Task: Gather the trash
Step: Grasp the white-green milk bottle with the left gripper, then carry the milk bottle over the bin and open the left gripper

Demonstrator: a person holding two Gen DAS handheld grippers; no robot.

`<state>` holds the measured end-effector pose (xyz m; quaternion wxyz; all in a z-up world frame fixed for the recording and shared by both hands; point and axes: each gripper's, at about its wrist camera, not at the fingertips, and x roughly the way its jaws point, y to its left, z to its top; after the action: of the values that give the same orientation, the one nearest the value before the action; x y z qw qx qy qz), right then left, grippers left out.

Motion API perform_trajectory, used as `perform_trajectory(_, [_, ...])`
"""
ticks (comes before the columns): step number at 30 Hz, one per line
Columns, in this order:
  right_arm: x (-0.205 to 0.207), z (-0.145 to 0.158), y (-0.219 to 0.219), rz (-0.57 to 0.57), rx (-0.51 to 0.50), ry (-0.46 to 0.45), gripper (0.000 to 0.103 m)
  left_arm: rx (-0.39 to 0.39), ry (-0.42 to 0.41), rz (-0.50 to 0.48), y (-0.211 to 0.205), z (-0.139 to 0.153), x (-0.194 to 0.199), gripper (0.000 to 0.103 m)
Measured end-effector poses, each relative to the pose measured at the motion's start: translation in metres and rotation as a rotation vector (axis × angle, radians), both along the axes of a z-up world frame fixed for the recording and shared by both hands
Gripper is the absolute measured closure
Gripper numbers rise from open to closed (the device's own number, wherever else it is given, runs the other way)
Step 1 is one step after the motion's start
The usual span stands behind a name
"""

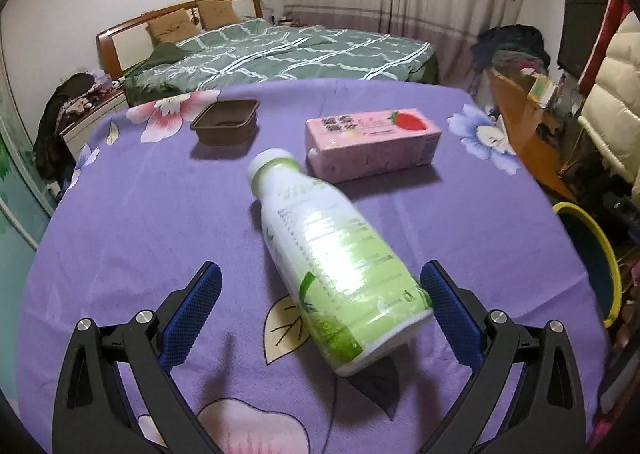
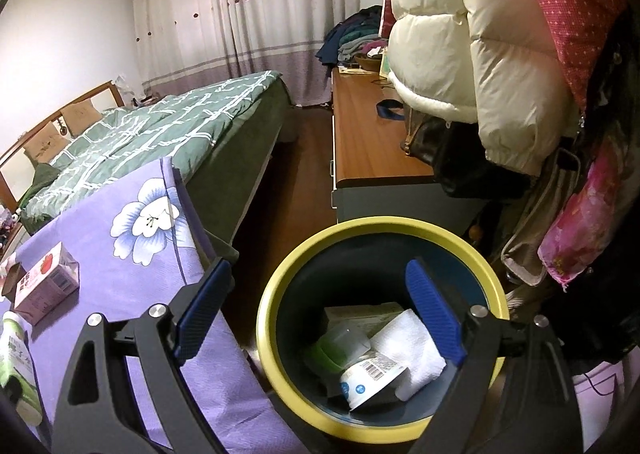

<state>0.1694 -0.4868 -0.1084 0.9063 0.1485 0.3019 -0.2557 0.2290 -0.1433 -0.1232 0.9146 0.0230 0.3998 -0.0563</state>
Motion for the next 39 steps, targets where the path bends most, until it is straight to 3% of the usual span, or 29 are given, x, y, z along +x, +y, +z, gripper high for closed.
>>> perform_trajectory(4, [0.0, 0.0, -0.001, 0.006, 0.017, -0.005, 0.019, -0.014, -0.012, 0.028, 0.018, 0.004, 0.0, 0.005])
perform_trajectory(11, [0.001, -0.001, -0.002, 0.011, 0.03, -0.004, 0.019, 0.053, -0.004, 0.082, 0.066, 0.018, 0.0, 0.005])
perform_trajectory(17, [0.004, -0.002, -0.004, 0.01, 0.037, 0.003, 0.019, 0.06, 0.045, 0.042, 0.075, 0.034, 0.021, 0.005])
perform_trajectory(22, [0.005, -0.003, -0.004, 0.017, 0.039, 0.006, 0.019, 0.066, 0.146, -0.052, 0.056, 0.023, 0.046, 0.005])
perform_trajectory(25, [0.004, -0.003, -0.004, 0.019, 0.041, 0.003, 0.019, 0.079, 0.221, -0.077, 0.051, 0.01, 0.061, 0.01])
perform_trajectory(31, [0.004, -0.004, -0.005, 0.026, 0.059, -0.002, 0.019, 0.103, 0.293, -0.117, 0.044, -0.006, 0.073, 0.025])
perform_trajectory(39, [0.004, -0.004, -0.006, 0.028, 0.066, -0.005, 0.019, 0.134, 0.309, -0.155, 0.032, -0.007, 0.082, 0.046])
